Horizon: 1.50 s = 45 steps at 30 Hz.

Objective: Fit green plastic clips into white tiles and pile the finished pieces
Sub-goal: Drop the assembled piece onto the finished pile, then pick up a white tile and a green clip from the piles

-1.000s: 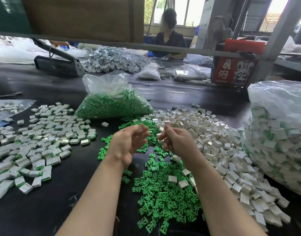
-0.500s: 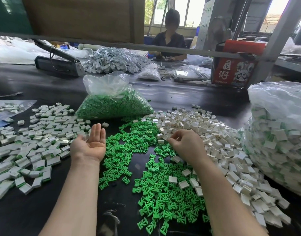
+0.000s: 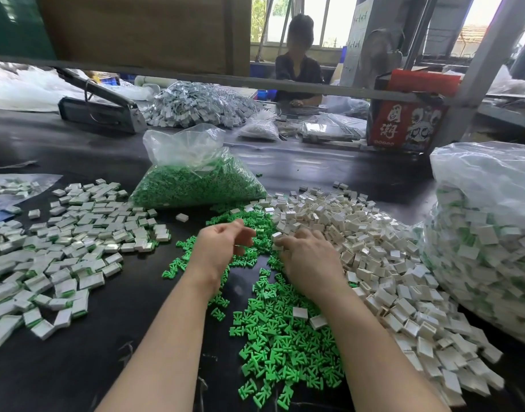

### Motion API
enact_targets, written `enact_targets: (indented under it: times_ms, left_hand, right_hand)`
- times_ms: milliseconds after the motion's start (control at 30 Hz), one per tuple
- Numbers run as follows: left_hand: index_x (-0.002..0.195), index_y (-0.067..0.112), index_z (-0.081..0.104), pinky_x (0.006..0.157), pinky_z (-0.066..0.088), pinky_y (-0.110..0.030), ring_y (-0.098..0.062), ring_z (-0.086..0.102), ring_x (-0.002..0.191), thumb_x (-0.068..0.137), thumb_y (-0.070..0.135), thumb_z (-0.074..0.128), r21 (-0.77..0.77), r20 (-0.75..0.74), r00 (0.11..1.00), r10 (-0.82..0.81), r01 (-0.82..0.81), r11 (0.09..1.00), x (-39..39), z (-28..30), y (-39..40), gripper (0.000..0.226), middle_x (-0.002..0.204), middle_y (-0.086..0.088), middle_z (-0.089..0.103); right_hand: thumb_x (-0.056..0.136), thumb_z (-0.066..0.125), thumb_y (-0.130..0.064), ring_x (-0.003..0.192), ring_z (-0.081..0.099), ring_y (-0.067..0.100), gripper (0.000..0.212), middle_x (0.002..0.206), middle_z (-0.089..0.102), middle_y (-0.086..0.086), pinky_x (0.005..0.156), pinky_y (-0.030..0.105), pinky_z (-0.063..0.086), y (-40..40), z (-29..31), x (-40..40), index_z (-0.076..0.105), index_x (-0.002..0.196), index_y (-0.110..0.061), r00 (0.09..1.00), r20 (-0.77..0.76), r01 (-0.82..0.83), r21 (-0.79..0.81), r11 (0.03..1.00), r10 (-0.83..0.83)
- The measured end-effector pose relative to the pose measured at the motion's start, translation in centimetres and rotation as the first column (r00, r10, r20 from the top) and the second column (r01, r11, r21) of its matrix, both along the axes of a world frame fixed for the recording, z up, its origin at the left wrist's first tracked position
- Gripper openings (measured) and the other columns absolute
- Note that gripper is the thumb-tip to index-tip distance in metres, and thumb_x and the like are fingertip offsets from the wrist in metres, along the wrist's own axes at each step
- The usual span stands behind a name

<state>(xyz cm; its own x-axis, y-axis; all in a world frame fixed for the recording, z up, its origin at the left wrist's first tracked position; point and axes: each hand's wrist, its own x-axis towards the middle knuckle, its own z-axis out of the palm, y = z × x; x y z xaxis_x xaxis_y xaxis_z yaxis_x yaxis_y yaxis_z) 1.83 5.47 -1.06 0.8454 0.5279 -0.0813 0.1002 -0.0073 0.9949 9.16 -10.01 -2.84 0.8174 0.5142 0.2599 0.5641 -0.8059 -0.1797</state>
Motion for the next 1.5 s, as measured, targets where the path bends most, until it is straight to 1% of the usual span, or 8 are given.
enact_targets:
  times_ms: [133, 300, 433, 600, 733, 900, 1200, 1500]
  left_hand:
    - [0.084, 0.016, 0.071, 0.057, 0.051, -0.03, -0.013, 0.059, 0.065, 0.094, 0.02, 0.064, 0.237, -0.087, 0.987, -0.136, 0.153, 0.959, 0.4, -0.7, -1.4, 0.013, 0.076, 0.001, 0.071]
    - [0.097, 0.016, 0.07, 0.081, 0.059, -0.041, -0.023, 0.069, 0.081, 0.093, 0.012, 0.065, 0.337, -0.12, 0.978, -0.17, 0.201, 0.92, 0.6, -0.9, -2.1, 0.008, 0.09, -0.006, 0.071]
    - [0.112, 0.018, 0.069, 0.081, 0.059, -0.033, -0.015, 0.071, 0.086, 0.092, 0.009, 0.066, 0.273, -0.067, 0.977, -0.204, 0.215, 0.938, 0.7, -1.2, -2.3, 0.022, 0.098, -0.004, 0.072]
    - [0.096, 0.011, 0.073, 0.057, 0.05, -0.014, -0.005, 0.07, 0.067, 0.084, 0.006, 0.075, 0.096, 0.098, 0.968, -0.232, 0.223, 0.97, 0.8, -0.9, -1.9, 0.014, 0.076, 0.0, 0.075]
    - [0.088, 0.016, 0.072, 0.06, 0.053, -0.02, -0.011, 0.071, 0.07, 0.083, 0.008, 0.077, 0.155, 0.05, 0.968, -0.244, 0.234, 0.96, 0.8, -1.2, -1.7, 0.011, 0.072, 0.002, 0.075]
    - [0.085, 0.014, 0.071, 0.057, 0.055, -0.029, -0.01, 0.069, 0.061, 0.075, 0.012, 0.084, 0.185, -0.006, 0.975, -0.223, 0.22, 0.958, 0.7, -1.4, -1.1, 0.016, 0.067, 0.001, 0.073]
    - [0.079, 0.015, 0.068, 0.065, 0.055, -0.025, -0.011, 0.066, 0.067, 0.061, 0.023, 0.092, 0.242, 0.06, 0.973, -0.224, 0.203, 0.949, 0.4, -1.0, -1.0, 0.031, 0.075, -0.001, 0.07]
    - [0.084, 0.016, 0.077, 0.068, 0.056, -0.021, -0.011, 0.07, 0.073, 0.073, 0.001, 0.082, 0.18, 0.178, 0.939, -0.295, 0.264, 0.948, 0.3, -0.5, -1.3, 0.019, 0.078, -0.004, 0.076]
  right_hand:
    - [0.098, 0.051, -0.036, 0.108, 0.053, 0.016, 0.025, 0.119, 0.061, -0.002, 0.093, 0.029, 0.043, 0.3, -0.2, -0.1, 0.057, 0.12, -0.026, 0.999, 0.036, -0.013, 0.029, 1.0, 0.012]
    - [0.097, 0.051, -0.034, 0.103, 0.055, 0.017, 0.023, 0.108, 0.063, -0.002, 0.095, 0.032, 0.047, 0.2, 0.0, -0.2, 0.06, 0.113, -0.02, 1.0, 0.001, -0.018, 0.051, 0.999, 0.018]
    - [0.09, 0.066, -0.028, 0.087, 0.065, 0.012, 0.016, 0.095, 0.072, -0.004, 0.084, 0.027, 0.053, 0.3, 1.0, -0.4, 0.071, 0.102, -0.018, 0.968, -0.237, 0.018, 0.411, 0.912, 0.087]
    - [0.091, 0.068, -0.025, 0.065, 0.059, 0.017, 0.017, 0.078, 0.074, 0.009, 0.063, 0.031, 0.047, -0.3, 2.2, -0.8, 0.076, 0.083, -0.012, 0.839, -0.477, 0.151, 0.668, 0.729, 0.263]
    - [0.093, 0.064, -0.027, 0.063, 0.053, 0.021, 0.023, 0.077, 0.071, 0.016, 0.059, 0.039, 0.043, -0.6, 1.9, -0.4, 0.075, 0.077, -0.014, 0.864, -0.457, 0.126, 0.603, 0.788, 0.212]
    - [0.082, 0.074, -0.037, 0.086, 0.065, 0.011, 0.017, 0.095, 0.072, -0.007, 0.081, 0.036, 0.058, -1.4, 1.5, 0.5, 0.074, 0.097, -0.031, 0.958, -0.284, -0.009, 0.061, 0.998, 0.026]
    - [0.085, 0.069, -0.025, 0.09, 0.059, 0.016, 0.01, 0.095, 0.065, -0.006, 0.08, 0.033, 0.052, -1.2, 1.6, 0.1, 0.06, 0.088, -0.028, 0.97, -0.234, -0.064, 0.036, 0.997, 0.07]
    - [0.088, 0.067, -0.016, 0.082, 0.065, 0.012, 0.008, 0.091, 0.072, -0.005, 0.081, 0.034, 0.057, -1.2, 1.5, 0.3, 0.073, 0.091, -0.021, 0.946, -0.314, -0.039, 0.152, 0.988, 0.086]
